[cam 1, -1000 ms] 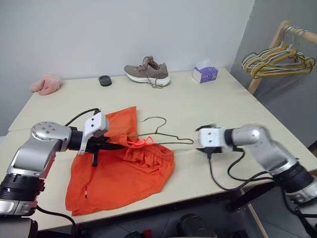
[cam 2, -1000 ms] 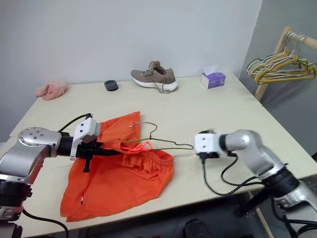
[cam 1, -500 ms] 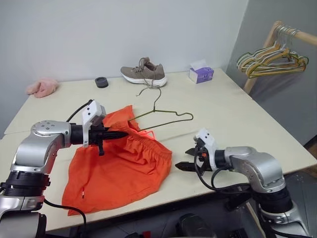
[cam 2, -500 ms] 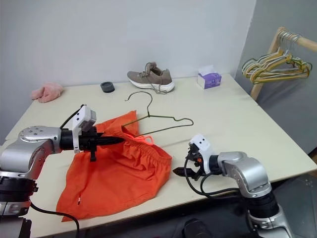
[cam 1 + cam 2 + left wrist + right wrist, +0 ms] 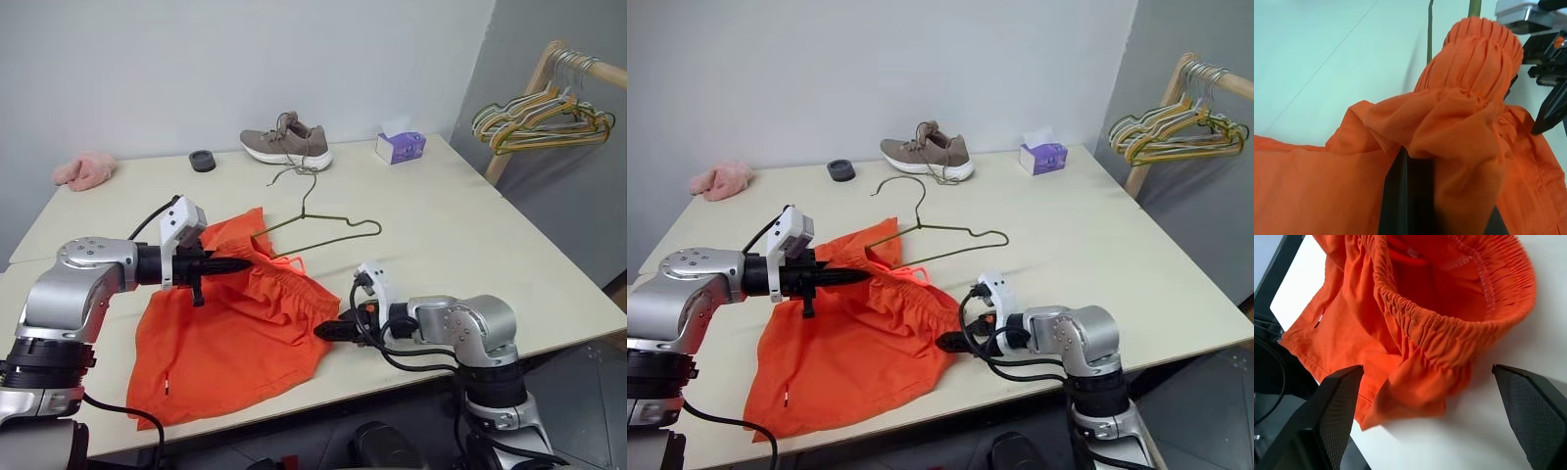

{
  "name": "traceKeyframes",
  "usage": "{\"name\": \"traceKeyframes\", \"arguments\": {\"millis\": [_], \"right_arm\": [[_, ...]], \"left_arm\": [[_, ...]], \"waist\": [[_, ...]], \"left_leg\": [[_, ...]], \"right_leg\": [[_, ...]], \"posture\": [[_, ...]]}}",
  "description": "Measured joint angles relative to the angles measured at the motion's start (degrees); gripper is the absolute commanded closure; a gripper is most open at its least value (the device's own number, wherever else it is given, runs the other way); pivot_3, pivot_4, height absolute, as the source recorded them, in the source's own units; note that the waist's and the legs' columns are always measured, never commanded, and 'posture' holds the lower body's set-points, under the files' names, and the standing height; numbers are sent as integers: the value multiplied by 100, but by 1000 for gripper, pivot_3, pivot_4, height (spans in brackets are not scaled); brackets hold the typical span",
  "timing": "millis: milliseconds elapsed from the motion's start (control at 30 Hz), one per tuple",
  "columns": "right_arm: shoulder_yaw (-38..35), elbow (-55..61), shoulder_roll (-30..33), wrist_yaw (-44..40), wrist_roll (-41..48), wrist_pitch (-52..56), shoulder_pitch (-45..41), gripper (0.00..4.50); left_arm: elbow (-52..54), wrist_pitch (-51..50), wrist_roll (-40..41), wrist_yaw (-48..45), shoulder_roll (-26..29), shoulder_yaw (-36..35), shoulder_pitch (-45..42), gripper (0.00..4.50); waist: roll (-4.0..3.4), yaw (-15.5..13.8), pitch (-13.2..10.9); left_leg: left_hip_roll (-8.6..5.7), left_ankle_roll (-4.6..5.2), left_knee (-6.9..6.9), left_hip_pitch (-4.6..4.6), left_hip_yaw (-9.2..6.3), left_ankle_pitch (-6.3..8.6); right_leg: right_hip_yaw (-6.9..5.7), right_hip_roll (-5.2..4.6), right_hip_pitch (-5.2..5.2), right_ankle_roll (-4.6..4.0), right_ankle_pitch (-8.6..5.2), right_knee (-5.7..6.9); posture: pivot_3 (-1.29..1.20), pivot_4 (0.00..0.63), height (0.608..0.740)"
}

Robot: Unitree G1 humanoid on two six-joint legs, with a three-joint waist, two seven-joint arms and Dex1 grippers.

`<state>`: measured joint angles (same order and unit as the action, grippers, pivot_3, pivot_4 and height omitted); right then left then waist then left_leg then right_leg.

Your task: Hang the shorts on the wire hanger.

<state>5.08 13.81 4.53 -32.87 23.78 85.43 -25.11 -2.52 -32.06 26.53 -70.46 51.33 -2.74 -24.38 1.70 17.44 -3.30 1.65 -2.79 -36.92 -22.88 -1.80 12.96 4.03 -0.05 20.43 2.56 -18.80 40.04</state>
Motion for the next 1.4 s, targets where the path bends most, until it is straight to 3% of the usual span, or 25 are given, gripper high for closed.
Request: {"name": "traceKeyframes", "arguments": {"millis": [67, 400, 633, 833, 1067, 1400], "right_arm": [[137, -94, -5, 118, -8, -180, -6, 887], [584, -364, 294, 825, -700, -2189, 115, 4462], [752, -591, 950, 971, -1309, -3802, 182, 4462], [673, -920, 1276, 975, -1363, -4366, 152, 4462], [665, -918, 1591, 928, -1357, -4719, 131, 4462], [667, -657, 1756, 928, -1357, -4863, 154, 4462]], "left_arm": [[14, 0, 7, 13, -1, -2, 17, 4500], [344, -300, 351, 436, -155, -439, 368, 4500], [1062, -1259, 1354, 583, -139, -1002, 884, 4500], [1537, -1806, 1933, 291, 339, -1163, 1343, 4500], [1359, -1424, 1692, 86, 734, -1170, 1514, 4500], [1422, -1243, 1629, -229, 850, -1136, 1775, 4500]], "waist": [[0, -1, 0], [1, -5, 1], [1, -5, 0], [-1, -7, -1], [-3, -16, -3], [-4, -14, -4]], "left_leg": [[0, 0, 0, -3, 1, 0], [1, 0, 0, -2, 7, 0], [1, 0, 2, -1, 10, 0], [1, 0, 1, 2, 11, 0], [1, 0, 2, 3, 15, 0], [3, 0, 5, 2, 19, 0]], "right_leg": [[1, 0, 2, 0, 0, -1], [5, 0, 4, 0, 0, -1], [7, 0, 3, 0, 0, -2], [7, 0, 2, 0, 0, -1], [9, 0, 2, -1, -1, -2], [12, 0, 4, -1, -1, -4]], "posture": [[-256, 0, 740], [-249, 0, 740], [-239, 0, 740], [-239, 0, 740], [-243, 0, 740], [-253, 0, 740]]}}
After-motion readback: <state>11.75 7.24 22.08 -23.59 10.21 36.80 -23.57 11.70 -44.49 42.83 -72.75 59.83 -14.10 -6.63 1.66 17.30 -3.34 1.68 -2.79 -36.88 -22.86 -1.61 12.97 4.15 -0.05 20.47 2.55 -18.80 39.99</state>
